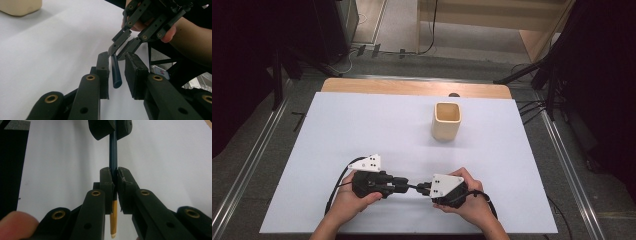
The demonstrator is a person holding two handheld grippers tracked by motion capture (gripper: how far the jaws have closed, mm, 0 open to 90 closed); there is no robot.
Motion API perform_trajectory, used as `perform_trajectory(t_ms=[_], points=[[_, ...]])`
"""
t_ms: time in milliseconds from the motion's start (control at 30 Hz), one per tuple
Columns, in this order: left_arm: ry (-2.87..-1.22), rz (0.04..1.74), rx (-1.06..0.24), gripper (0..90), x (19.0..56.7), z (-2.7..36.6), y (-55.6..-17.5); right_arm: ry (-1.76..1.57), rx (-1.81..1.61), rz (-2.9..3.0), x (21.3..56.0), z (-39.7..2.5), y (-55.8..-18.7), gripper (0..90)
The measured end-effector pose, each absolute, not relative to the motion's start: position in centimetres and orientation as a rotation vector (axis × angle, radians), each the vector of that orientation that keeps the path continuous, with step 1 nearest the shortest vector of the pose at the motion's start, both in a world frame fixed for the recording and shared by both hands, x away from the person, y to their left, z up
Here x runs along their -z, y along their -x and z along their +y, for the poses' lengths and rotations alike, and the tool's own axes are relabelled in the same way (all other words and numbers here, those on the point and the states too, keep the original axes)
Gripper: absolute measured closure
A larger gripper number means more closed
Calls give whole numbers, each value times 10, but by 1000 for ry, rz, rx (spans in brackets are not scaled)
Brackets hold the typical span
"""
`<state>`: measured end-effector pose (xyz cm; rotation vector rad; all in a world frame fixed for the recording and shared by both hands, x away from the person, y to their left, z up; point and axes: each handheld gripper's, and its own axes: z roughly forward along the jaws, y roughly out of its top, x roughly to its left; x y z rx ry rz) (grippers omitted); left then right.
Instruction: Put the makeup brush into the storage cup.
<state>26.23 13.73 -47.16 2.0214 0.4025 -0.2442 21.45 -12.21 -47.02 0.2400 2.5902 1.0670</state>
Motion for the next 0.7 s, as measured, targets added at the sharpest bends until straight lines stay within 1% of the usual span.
perform_trajectory(t_ms=[133, 300, 500, 533, 567, 600, 700], points=[[-2028, 398, 250, 785, 472, 136, -262, -235, -1070, 2584, 470, -123, -215, 843], [-2033, 403, 251, 841, 472, 137, -262, -226, -1068, 2590, 470, -122, -215, 843], [-2036, 402, 257, 853, 470, 138, -263, -250, -1102, 2601, 470, -123, -216, 834], [-2037, 402, 257, 853, 470, 138, -263, -254, -1115, 2609, 470, -124, -217, 822], [-2037, 410, 252, 854, 470, 138, -264, -280, -1137, 2618, 471, -125, -218, 730], [-2037, 410, 252, 854, 470, 138, -264, -280, -1137, 2618, 471, -125, -218, 730], [-2033, 421, 236, 854, 470, 139, -264, -325, -1134, 2595, 470, -125, -219, 619]])
